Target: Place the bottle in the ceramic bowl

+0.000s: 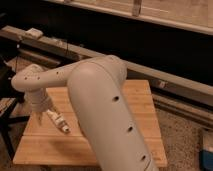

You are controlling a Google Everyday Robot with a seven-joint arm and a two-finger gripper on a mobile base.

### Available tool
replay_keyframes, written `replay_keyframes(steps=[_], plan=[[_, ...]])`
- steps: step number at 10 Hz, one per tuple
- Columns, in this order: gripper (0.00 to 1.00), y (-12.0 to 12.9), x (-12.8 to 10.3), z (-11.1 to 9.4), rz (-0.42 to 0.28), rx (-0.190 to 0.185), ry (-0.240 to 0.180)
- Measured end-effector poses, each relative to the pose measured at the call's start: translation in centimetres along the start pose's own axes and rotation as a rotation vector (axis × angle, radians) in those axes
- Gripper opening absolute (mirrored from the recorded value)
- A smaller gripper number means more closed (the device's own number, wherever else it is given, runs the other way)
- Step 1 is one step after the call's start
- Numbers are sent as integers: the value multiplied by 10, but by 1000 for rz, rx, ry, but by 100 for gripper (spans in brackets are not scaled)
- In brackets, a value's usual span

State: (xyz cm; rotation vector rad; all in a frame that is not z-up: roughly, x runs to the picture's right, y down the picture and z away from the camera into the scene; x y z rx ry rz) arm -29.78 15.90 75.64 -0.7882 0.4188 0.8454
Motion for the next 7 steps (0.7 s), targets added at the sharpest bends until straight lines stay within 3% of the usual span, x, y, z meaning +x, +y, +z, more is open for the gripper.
replay_keyframes(steps=[7], plan=[[65,-11,-28,32,-38,53,22]])
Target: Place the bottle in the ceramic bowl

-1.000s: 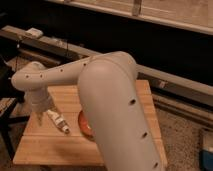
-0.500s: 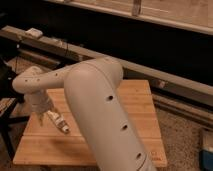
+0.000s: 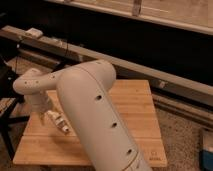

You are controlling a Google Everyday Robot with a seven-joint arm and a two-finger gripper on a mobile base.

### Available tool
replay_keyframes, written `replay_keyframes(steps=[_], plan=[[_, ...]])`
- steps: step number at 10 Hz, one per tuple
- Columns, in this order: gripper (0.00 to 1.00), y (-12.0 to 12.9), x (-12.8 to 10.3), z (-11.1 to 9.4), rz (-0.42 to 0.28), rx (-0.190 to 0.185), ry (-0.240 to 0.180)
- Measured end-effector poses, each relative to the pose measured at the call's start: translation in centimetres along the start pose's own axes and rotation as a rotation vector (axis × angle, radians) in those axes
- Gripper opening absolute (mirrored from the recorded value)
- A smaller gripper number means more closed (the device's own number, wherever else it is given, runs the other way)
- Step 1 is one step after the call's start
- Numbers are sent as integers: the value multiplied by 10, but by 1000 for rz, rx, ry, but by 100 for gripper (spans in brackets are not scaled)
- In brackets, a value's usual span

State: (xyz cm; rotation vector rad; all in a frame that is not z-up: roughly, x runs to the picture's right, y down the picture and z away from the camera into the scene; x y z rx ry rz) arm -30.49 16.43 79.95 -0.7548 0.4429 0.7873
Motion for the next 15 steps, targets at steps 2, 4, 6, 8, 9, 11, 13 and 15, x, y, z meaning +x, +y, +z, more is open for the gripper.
replay_keyframes(steps=[2,4,6,8,9,11,13,15], plan=[[65,-8,-13,8,-6,7,9],[65,-21,-28,18,-8,12,21],[65,-31,-42,26,-14,15,32],[52,-33,-53,38,-22,20,45],[42,-35,-55,41,-20,20,56],[20,-42,-53,36,-7,16,72],[7,-41,-49,12,-9,2,61],[6,-41,-47,-32,-9,-17,44]])
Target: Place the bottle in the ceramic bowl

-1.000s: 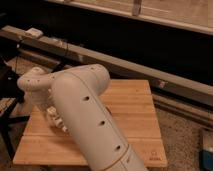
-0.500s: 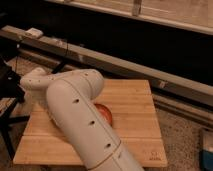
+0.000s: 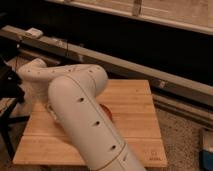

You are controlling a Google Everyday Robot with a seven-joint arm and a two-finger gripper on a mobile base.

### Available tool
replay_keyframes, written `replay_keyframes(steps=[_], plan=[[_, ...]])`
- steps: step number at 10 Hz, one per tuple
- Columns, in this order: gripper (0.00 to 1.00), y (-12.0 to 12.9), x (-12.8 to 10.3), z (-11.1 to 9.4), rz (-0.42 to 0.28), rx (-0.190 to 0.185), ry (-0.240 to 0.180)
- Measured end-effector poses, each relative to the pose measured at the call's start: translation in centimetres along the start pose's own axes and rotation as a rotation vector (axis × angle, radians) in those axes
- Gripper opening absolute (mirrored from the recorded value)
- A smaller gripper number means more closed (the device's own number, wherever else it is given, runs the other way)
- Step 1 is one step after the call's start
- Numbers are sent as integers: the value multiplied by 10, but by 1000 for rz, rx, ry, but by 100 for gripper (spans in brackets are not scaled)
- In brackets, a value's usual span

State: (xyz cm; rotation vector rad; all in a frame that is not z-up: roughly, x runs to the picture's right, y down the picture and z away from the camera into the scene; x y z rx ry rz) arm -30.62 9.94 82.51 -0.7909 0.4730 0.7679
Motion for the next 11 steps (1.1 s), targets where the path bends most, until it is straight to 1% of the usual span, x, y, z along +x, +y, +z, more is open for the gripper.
replay_keyframes(steps=[2,3,4,5,6,11], plan=[[6,-7,2,-41,14,-8,-12],[6,-13,3,-50,26,-8,-13],[6,-31,5,-62,54,-11,-14],[6,-49,7,-66,77,-14,-18],[6,-69,13,-64,106,-18,-21],[6,-116,45,-59,191,-39,-35]])
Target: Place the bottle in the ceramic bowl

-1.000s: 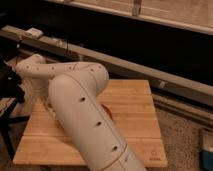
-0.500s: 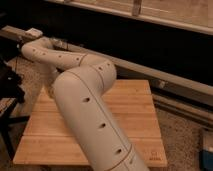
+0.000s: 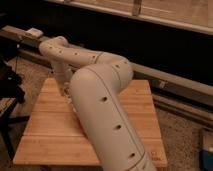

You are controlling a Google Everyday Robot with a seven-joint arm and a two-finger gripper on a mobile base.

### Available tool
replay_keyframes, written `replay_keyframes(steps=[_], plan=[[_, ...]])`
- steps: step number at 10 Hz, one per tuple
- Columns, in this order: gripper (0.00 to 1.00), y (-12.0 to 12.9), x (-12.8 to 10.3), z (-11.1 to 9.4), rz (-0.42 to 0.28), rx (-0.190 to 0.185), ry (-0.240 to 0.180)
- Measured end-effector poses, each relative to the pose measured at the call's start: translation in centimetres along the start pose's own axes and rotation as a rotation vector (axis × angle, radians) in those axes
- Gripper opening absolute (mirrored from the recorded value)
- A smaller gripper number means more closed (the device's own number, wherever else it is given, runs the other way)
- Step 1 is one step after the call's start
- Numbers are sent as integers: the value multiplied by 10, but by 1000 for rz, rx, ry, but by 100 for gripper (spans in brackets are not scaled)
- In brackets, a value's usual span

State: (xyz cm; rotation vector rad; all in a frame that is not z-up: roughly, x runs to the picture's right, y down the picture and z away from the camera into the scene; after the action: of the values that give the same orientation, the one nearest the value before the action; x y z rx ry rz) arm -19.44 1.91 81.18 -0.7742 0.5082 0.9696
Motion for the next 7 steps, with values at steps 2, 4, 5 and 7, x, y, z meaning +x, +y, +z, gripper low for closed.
replay_keyframes(steps=[2,4,5,7], plan=[[6,-21,12,3,41,-7,-4],[6,-48,30,6,94,-18,-9],[6,-71,50,12,130,-23,-6],[6,-106,85,27,192,-36,7]])
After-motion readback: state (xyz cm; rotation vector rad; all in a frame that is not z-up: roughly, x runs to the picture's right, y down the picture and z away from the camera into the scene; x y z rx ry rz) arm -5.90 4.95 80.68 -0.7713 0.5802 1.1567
